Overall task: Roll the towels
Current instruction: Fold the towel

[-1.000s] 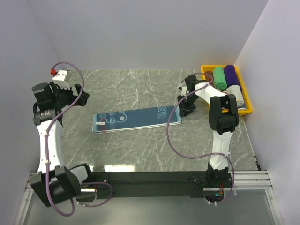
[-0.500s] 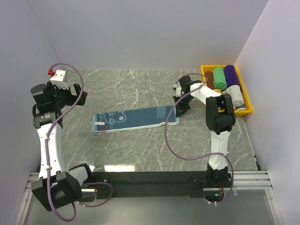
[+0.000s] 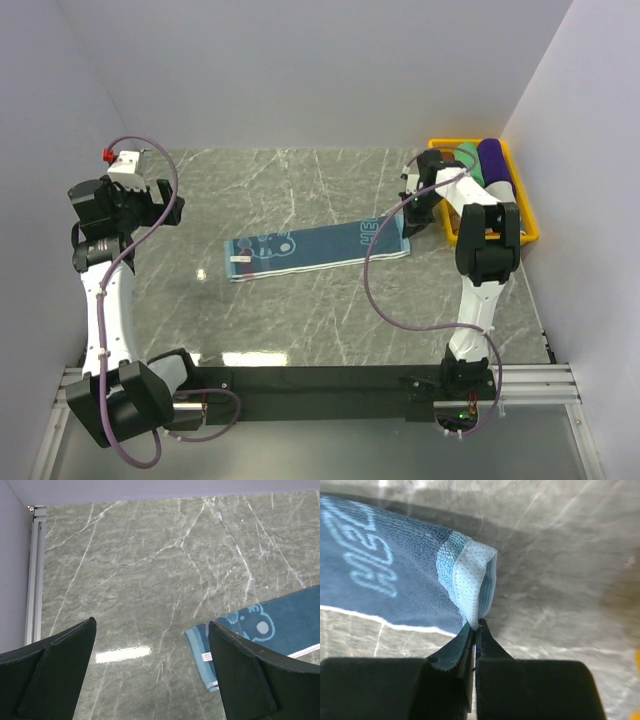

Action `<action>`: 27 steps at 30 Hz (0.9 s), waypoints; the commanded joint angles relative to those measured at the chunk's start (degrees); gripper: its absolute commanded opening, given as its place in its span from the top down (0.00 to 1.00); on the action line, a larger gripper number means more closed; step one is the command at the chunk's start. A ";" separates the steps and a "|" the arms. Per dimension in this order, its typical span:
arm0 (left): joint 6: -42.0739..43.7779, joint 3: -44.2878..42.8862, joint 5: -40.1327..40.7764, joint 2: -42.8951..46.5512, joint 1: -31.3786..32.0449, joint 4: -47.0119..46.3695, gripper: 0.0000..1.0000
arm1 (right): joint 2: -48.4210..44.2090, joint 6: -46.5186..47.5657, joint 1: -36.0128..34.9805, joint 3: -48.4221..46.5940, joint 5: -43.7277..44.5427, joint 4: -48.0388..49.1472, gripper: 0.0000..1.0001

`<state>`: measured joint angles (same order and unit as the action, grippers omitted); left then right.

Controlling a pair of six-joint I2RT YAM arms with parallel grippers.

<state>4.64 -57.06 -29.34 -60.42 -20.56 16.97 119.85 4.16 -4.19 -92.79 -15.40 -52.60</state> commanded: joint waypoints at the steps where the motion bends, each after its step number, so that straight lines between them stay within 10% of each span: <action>1: -0.87 -0.16 0.69 -0.48 0.08 -2.03 0.01 | -4.71 1.20 -1.09 -4.14 -1.38 -3.12 1.00; 27: 0.72 -0.07 -0.02 -1.28 0.08 8.25 0.00 | 10.04 -6.36 -23.93 -24.45 -23.27 -7.43 1.00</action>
<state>5.13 -57.06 -30.02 -62.54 -20.56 23.46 128.07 -0.38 -27.07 -114.13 -35.62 -58.41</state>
